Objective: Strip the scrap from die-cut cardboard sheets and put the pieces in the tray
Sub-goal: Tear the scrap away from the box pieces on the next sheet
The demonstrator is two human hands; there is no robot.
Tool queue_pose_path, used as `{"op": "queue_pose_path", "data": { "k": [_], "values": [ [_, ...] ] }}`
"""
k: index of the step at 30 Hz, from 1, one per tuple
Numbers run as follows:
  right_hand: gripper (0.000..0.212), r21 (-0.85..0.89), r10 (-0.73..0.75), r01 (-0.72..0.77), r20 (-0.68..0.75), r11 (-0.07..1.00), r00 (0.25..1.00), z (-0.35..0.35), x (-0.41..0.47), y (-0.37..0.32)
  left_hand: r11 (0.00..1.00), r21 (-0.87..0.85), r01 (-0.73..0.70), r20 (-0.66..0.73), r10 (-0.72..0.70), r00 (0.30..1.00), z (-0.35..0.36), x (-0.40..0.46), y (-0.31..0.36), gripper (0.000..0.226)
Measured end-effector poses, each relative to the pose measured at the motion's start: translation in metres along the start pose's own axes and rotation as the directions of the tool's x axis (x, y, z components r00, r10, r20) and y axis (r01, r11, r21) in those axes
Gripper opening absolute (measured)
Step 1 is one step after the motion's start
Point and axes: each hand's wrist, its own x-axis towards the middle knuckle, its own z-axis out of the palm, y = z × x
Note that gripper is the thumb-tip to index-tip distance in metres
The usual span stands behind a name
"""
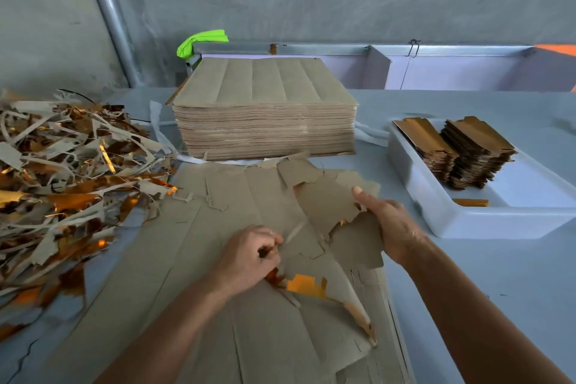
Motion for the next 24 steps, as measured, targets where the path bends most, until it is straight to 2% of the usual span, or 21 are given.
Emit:
{"op": "queue_pose_path", "data": {
  "k": [3,7,12,15,18,20,21,24],
  "values": [
    [0.033,-0.031,0.052,-0.052,-0.012,0.998,0.999,0.004,0.012,-0.009,0.999,0.034,-0.025,-0.037,0.026,0.999,0.004,-0.003,-0.003,0.013],
    [0.036,-0.27,0.103,-0.118,-0.067,0.956,0.992,0.017,0.033,-0.023,0.998,0.046,-0.036,-0.095,0.041,0.995,0.007,-0.006,-0.004,0.009],
    [0.037,-0.392,0.106,-0.128,-0.079,0.911,0.991,0.035,0.052,-0.028,0.975,0.159,-0.153,-0.057,0.163,0.985,0.005,-0.009,-0.002,0.004],
    [0.028,-0.28,0.2,-0.21,-0.065,0.937,0.978,0.028,0.053,-0.027,0.964,0.175,-0.203,-0.035,0.212,0.977,-0.007,-0.013,-0.005,0.01],
    [0.028,-0.069,0.298,-0.293,0.076,0.954,0.952,0.015,0.041,-0.024,0.971,0.156,-0.179,-0.067,0.191,0.979,-0.023,-0.016,-0.016,0.02],
    [0.029,-0.002,0.307,-0.31,0.149,0.951,0.94,0.011,0.029,-0.018,0.982,0.164,-0.094,-0.09,0.11,0.99,-0.033,-0.016,-0.024,0.025],
    [0.03,0.02,0.302,-0.312,0.191,0.95,0.934,0.012,0.024,-0.015,0.985,0.173,-0.019,-0.112,0.039,0.993,-0.039,-0.015,-0.024,0.021],
    [0.012,0.133,0.269,-0.307,0.242,0.943,0.932,0.019,0.009,-0.01,0.971,0.22,0.098,-0.214,-0.05,0.975,-0.045,-0.013,-0.01,0.019]
  ]
}}
